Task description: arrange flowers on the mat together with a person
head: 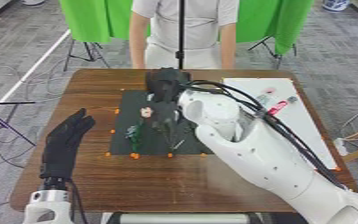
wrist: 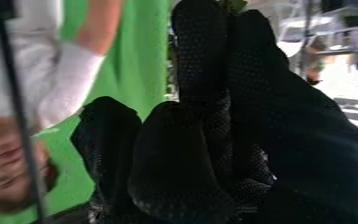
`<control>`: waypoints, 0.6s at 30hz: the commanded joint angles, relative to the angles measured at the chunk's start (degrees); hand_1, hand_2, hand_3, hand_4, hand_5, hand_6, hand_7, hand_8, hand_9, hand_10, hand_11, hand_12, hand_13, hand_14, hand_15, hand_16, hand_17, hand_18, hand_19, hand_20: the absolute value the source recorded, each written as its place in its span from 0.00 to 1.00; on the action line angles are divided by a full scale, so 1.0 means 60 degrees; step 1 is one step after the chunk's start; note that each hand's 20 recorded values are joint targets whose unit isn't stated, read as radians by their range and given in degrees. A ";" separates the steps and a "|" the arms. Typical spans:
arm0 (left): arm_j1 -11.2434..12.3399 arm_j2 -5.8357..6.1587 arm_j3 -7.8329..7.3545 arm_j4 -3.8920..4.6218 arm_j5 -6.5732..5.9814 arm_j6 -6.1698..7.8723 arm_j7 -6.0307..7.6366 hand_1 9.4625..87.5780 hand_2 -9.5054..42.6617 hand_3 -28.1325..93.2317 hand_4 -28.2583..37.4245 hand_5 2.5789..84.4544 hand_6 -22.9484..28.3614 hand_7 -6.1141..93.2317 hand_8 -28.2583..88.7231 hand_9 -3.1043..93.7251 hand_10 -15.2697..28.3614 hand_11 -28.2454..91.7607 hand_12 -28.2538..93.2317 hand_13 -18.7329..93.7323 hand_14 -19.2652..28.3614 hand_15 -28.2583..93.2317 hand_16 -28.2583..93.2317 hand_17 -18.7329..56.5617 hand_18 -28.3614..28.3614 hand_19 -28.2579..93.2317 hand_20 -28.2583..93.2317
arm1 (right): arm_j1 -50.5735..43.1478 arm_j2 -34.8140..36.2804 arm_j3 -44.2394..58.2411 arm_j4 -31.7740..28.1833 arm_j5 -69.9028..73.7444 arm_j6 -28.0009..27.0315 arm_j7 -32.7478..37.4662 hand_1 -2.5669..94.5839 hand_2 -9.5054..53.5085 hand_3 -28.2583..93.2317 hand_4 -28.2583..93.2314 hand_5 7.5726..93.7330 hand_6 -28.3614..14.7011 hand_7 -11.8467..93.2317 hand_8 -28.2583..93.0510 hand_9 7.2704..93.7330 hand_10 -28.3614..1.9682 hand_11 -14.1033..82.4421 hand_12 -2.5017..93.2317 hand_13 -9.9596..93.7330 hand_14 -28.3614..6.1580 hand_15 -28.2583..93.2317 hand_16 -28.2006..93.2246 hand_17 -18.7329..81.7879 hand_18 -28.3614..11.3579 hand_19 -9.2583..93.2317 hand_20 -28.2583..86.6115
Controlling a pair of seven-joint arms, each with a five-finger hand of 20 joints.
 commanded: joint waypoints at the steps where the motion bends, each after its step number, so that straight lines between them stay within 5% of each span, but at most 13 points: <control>1: 0.0059 -0.0006 0.0020 0.0085 -0.0036 -0.0080 -0.0113 0.18 0.05 0.80 0.14 0.54 0.50 0.17 0.20 0.51 0.61 0.35 0.37 0.48 0.71 0.32 0.27 0.31 0.70 0.24 0.37 | -0.0157 -0.0008 -0.0138 0.0259 -0.0461 -0.0406 -0.0162 0.63 0.00 0.77 0.00 0.92 0.75 0.28 0.30 1.00 0.71 0.29 0.44 1.00 0.86 0.81 0.49 0.78 0.28 1.00 0.81; 18: -0.0064 -0.0022 0.0072 0.0146 -0.0012 -0.0153 -0.0128 0.18 0.05 0.80 0.13 0.53 0.47 0.20 0.18 0.51 0.56 0.36 0.36 0.49 0.68 0.32 0.26 0.32 0.69 0.24 0.37 | -0.0380 -0.0145 -0.0289 0.0543 -0.0644 -0.0689 -0.0060 0.58 0.00 0.81 0.00 0.91 0.74 0.25 0.29 1.00 0.69 0.22 0.42 1.00 0.84 0.80 0.49 0.77 0.26 1.00 0.81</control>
